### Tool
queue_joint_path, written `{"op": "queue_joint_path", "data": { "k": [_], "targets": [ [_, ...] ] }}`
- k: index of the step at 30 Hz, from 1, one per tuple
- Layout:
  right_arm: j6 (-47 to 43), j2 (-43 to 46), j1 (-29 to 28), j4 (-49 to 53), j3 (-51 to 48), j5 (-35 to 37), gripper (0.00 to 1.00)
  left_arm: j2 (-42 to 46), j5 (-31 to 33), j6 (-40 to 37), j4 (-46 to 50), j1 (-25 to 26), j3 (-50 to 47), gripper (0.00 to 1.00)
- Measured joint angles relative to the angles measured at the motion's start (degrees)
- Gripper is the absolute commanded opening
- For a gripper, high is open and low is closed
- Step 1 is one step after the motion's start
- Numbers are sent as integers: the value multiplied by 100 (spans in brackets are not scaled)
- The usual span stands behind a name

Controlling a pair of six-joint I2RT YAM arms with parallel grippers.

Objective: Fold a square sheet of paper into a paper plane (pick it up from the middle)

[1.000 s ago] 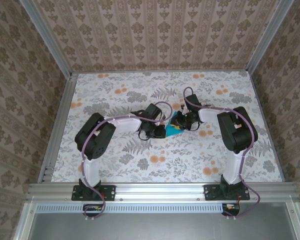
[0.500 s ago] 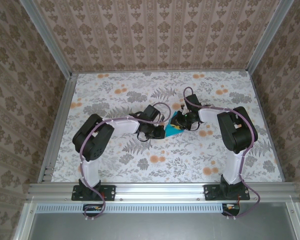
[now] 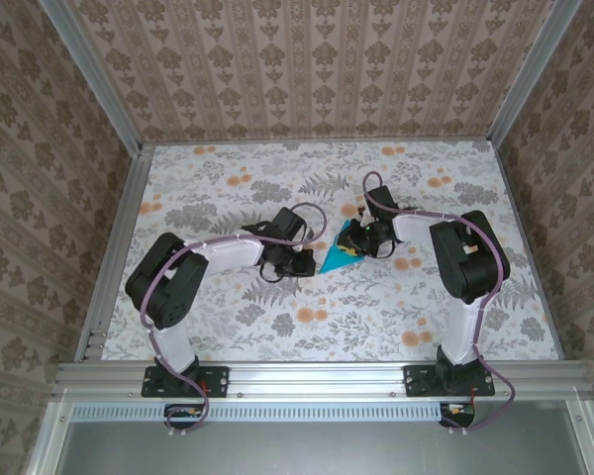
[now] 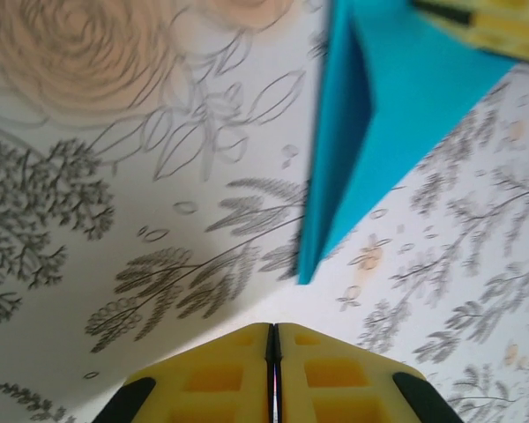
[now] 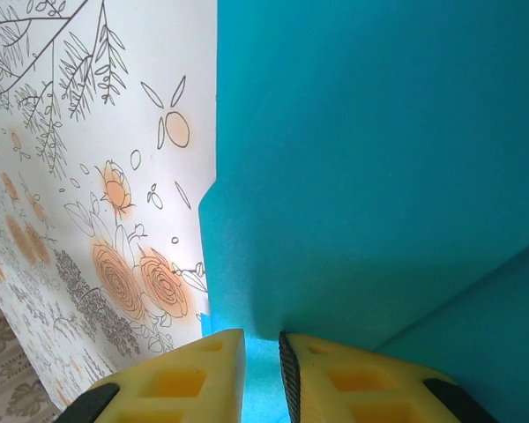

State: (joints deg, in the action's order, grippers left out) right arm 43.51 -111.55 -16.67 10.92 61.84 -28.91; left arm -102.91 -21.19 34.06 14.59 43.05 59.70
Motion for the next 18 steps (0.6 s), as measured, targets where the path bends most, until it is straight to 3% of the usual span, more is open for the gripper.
{"op": "queue_joint_path", "data": {
  "k": [8,18],
  "targets": [
    [22,0,0,-15,0,-2,24,-229,-39,197,-612,199,212,9],
    [22,26,0,-57,-7,-9,24,-710,175,168,-621,186,450,5]
  ]
}}
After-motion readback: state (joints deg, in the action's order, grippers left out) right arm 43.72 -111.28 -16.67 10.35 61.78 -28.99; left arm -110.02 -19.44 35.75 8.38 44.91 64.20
